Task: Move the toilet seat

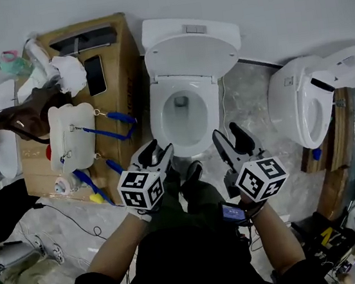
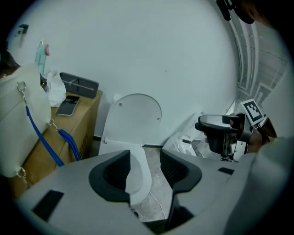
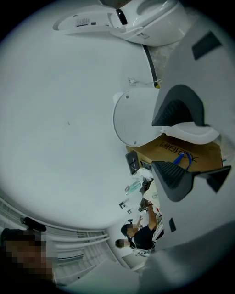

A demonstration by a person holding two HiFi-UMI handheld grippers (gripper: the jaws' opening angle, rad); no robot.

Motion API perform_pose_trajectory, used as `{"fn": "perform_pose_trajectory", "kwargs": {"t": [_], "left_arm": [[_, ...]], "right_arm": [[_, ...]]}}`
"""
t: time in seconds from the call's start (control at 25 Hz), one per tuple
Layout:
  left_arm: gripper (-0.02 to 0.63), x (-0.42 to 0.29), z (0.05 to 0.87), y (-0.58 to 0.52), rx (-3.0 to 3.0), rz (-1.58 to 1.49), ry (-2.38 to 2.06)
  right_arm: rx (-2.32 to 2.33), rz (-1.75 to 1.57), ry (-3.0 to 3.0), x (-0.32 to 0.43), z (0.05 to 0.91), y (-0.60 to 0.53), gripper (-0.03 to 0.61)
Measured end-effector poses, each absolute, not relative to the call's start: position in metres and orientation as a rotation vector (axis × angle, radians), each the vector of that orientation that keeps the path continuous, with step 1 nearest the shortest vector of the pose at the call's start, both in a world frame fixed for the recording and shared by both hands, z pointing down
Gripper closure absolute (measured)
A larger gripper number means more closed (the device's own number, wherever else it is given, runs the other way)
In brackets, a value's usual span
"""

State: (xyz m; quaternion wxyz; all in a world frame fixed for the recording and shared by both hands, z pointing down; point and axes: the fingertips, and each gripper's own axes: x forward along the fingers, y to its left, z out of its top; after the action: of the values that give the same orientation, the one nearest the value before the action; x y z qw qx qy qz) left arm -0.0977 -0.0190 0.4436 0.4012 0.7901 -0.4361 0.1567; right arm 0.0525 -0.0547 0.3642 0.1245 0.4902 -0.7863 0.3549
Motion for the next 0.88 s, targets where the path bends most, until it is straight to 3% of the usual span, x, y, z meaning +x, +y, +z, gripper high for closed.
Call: {"fn": "perform_pose_trajectory", "kwargs": {"t": [0.16,0.88], "left_arm": [[0.410,-0.098,0.494,-0.022,1.954,0.471,-1.054],[0.408,-0.107,0.695,-0.013,1.655,0.583,-1.105]], "right_arm": [[1.431,1.017,-2.250,0.056,0.409,-0.070,0.336],[1.463,1.598,-1.886,0.137,0.661,-0.059,0.334]]}}
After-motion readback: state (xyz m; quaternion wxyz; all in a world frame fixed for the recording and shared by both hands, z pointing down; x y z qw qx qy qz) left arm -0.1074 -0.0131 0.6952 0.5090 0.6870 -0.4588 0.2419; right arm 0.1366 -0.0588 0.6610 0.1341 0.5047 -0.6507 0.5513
